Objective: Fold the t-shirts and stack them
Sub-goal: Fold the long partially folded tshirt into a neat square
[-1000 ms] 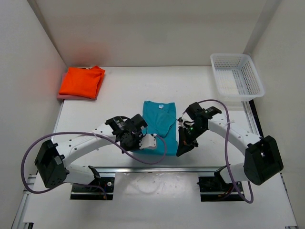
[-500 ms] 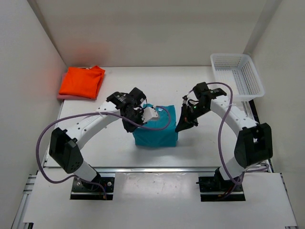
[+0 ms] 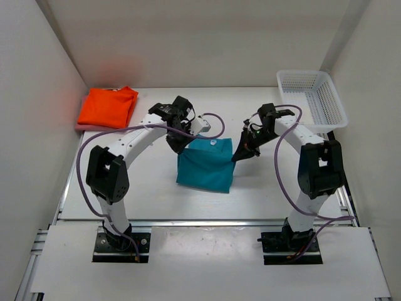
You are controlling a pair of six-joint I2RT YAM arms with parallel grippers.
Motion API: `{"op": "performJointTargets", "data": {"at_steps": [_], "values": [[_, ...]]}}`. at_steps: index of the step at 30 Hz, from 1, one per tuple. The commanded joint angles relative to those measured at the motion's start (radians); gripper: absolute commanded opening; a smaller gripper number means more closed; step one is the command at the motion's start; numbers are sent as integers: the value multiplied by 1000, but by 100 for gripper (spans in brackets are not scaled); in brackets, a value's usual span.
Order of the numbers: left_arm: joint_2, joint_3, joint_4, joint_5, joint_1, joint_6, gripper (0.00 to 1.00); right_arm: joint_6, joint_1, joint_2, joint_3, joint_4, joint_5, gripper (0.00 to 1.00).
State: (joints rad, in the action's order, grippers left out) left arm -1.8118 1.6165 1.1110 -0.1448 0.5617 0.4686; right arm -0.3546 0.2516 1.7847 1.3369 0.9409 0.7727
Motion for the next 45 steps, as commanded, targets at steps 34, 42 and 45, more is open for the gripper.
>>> {"op": "performJointTargets", "data": {"at_steps": [34,42,45], "values": [[-155,172,-272,44,-86,-165,58,37,-48,144,159,-162,-79,0],[-156,74,-301,11,-57,-221,60,-11,-26,133,96,-223,-156,23],[-147,39,-315,-10,-91,-260,65,-27,-14,81,53,-228,-226,37]]}}
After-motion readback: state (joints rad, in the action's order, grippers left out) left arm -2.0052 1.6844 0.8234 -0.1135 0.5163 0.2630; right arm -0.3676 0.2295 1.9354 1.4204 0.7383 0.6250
